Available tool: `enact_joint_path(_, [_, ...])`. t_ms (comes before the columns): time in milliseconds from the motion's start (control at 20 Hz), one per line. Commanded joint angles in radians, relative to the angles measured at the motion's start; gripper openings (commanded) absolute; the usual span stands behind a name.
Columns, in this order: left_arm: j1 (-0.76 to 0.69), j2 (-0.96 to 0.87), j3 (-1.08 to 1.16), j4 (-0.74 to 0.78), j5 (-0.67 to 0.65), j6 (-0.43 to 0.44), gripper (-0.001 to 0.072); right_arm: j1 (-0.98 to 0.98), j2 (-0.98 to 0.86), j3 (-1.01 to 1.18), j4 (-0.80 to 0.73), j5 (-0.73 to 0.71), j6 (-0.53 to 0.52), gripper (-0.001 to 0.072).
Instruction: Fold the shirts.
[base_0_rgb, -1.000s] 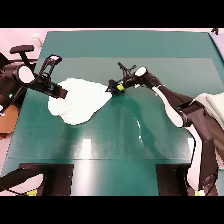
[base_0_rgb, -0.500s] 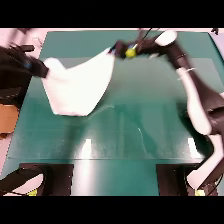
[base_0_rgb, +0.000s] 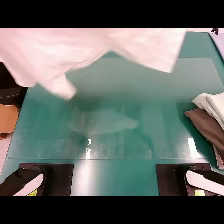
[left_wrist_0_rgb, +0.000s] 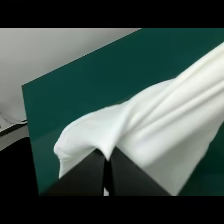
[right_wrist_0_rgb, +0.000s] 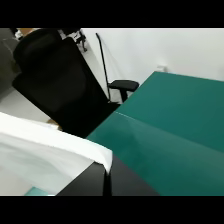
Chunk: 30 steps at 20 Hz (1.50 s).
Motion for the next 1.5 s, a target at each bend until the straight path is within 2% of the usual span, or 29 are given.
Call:
enact_joint_path(0, [0.001,0.030,0.021,-0.170,-0.168,-0.005,0.0022,-0.048,0.162,-0.048,-0.008,0.058,-0.001,0.0014])
enact_joint_path(150, [0.001,0.027,-0.075,-0.351,-0.196,-0.003,0.0023,-0.047,0.286,-0.200,-0.071,0.070,0.023,0.0014])
enact_joint_path(300, [0.001,0.027,-0.333,-0.358,-0.131,0.003,0.0023,-0.047,0.384,-0.490,-0.193,0.036,0.027,0.0015])
enact_joint_path(400, [0.001,0.027,-0.563,-0.400,-0.011,0.029,0.0023,-0.048,0.436,-0.734,-0.221,-0.048,0.009,0.0014])
enact_joint_path(500, [0.001,0.014,-0.804,-0.477,0.189,0.122,0.0023,-0.048,0.457,-0.961,-0.219,-0.179,-0.046,0.0015])
enact_joint_path(600, [0.001,-0.026,-1.014,-0.538,0.391,0.190,0.0023,-0.050,0.433,-1.131,-0.221,-0.304,-0.084,0.0015])
enact_joint_path(700, [0.001,-0.091,-1.155,-0.593,0.504,0.225,0.0023,-0.063,0.367,-1.233,-0.218,-0.380,-0.092,0.0015])
enact_joint_path(850, [0.001,-0.196,-1.204,-0.647,0.497,0.289,0.0023,-0.087,0.224,-1.271,-0.216,-0.403,-0.142,0.0016])
enact_joint_path(950, [0.001,-0.216,-1.203,-0.648,0.514,0.291,0.0025,-0.104,0.145,-1.234,-0.210,-0.360,-0.150,0.0021])
enact_joint_path(1000, [0.002,-0.216,-1.194,-0.640,0.520,0.290,0.0247,-0.109,0.114,-1.202,-0.209,-0.331,-0.153,0.0159])
enact_joint_path(1050, [0.002,-0.211,-1.177,-0.621,0.521,0.269,0.0681,-0.112,0.087,-1.157,-0.211,-0.304,-0.153,0.0504])
enact_joint_path(1100, [0.002,-0.200,-1.151,-0.563,0.516,0.207,0.0690,-0.121,0.074,-1.111,-0.211,-0.278,-0.153,0.0625])
enact_joint_path(1250, [0.005,-0.119,-1.067,-0.365,0.482,0.056,0.0691,-0.189,0.102,-0.956,-0.211,-0.216,-0.153,0.0625])
enact_joint_path(1350, [0.066,-0.049,-1.052,-0.365,0.460,-0.022,0.0690,-0.252,0.148,-0.877,-0.211,-0.213,-0.153,0.0625])
enact_joint_path(1450, [0.172,-0.017,-1.073,-0.395,0.361,-0.080,0.0690,-0.317,0.195,-0.848,-0.214,-0.211,-0.154,0.0623])
